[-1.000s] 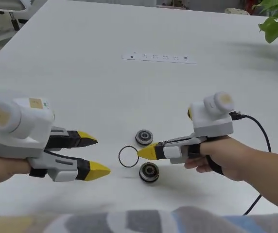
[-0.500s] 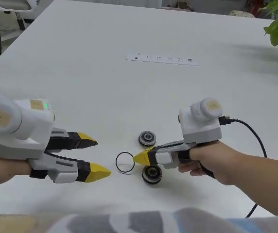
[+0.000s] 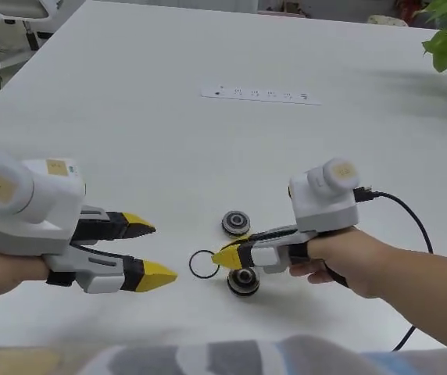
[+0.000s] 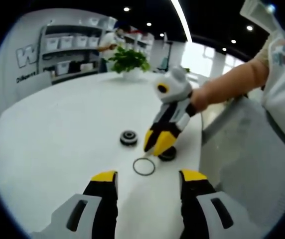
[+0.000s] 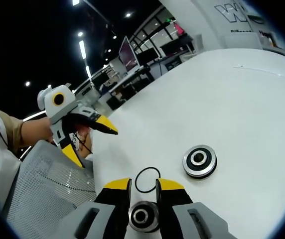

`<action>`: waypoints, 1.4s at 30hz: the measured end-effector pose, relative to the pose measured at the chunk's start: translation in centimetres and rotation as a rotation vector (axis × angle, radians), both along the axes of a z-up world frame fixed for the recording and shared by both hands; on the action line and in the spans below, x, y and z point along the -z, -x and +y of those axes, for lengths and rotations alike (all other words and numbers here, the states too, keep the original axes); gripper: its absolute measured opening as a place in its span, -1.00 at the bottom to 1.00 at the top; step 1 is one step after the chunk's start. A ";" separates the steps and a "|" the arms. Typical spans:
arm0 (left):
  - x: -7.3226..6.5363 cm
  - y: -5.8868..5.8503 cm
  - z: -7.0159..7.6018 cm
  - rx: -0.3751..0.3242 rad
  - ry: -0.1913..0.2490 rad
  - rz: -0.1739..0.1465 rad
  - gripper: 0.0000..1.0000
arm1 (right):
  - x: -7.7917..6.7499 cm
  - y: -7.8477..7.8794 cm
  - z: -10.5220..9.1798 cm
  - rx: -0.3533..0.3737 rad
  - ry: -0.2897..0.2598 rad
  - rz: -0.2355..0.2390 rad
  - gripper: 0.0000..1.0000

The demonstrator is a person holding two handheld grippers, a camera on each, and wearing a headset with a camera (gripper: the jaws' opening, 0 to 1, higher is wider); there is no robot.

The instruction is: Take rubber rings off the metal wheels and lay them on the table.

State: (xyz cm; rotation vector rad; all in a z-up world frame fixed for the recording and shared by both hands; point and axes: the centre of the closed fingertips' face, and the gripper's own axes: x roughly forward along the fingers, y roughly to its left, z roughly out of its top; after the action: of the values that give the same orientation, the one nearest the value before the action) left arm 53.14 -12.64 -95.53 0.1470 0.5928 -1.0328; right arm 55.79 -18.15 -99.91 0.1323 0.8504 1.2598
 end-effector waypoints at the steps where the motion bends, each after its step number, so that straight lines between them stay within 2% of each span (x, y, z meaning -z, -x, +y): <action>1: 0.0 0.0 0.0 0.001 -0.001 0.000 0.00 | -0.1 -0.1 -0.1 0.002 -0.002 -0.004 -0.62; 8: -0.2 -0.3 -0.5 0.009 -0.001 0.001 0.00 | -1.2 -0.2 -1.2 0.015 -0.033 -0.024 -0.51; 19: -0.2 -0.5 -2.0 0.042 -0.008 0.004 -0.01 | -2.1 0.1 -3.0 0.036 -0.069 -0.043 -0.46; 30: 0.1 -0.7 -3.9 0.083 -0.016 0.007 -0.03 | -2.0 1.0 -4.5 0.051 -0.074 -0.057 -0.36; 36: 0.3 -0.9 -5.1 0.104 -0.014 0.014 -0.04 | -1.3 1.4 -5.3 0.040 -0.054 -0.072 -0.26; 42: 0.7 -0.7 -6.2 0.137 -0.027 0.022 -0.05 | -1.0 2.6 -5.2 0.020 -0.042 -0.083 -0.16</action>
State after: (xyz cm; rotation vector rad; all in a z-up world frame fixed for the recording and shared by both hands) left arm 53.85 -18.87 -96.27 0.2022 0.6236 -1.1602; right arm 53.21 -23.36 -98.86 0.1212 0.7499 1.2559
